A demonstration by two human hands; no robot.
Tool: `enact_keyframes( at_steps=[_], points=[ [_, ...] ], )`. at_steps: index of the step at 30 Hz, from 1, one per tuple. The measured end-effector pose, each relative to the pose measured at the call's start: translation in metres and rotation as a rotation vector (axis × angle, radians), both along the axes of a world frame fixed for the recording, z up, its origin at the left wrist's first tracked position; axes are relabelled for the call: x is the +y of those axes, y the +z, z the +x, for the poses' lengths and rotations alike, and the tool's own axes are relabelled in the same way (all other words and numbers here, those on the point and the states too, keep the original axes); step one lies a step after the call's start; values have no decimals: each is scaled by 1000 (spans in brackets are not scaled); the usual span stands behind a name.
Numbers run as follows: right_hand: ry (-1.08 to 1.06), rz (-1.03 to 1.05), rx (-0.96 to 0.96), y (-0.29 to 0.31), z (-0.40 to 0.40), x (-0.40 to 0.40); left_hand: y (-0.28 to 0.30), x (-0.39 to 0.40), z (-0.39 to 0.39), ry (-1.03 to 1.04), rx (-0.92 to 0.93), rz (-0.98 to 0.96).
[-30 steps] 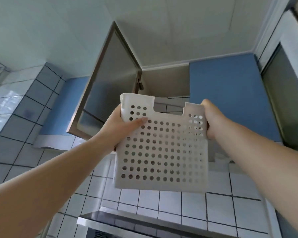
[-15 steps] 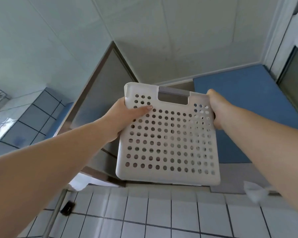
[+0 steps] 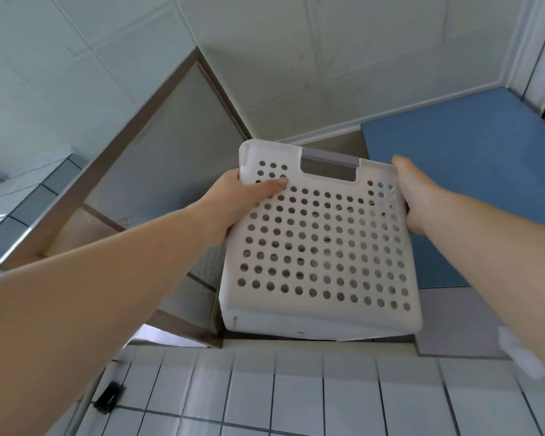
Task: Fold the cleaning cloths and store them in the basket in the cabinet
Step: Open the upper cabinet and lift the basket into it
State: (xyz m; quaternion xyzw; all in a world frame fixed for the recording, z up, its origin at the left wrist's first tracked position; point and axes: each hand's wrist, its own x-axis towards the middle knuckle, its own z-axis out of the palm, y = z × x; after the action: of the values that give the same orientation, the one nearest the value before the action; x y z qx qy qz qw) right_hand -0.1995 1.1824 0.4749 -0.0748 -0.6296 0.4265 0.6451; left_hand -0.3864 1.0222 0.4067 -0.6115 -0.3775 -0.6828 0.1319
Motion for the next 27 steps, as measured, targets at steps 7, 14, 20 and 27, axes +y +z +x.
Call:
enact_keyframes(
  at_steps=[7,14,20,27],
  points=[
    [-17,33,19,4,-4,8,13,15,-16,-30,11,-22],
    [-91,73,25,2,-15,15,20,45,-42,-86,18,-14],
    [-203,130,-64,-4,-34,27,19,65,-67,-129,-17,-5],
    [-183,233,-142,-30,-58,41,15,86,-92,3,-38,97]
  ],
)
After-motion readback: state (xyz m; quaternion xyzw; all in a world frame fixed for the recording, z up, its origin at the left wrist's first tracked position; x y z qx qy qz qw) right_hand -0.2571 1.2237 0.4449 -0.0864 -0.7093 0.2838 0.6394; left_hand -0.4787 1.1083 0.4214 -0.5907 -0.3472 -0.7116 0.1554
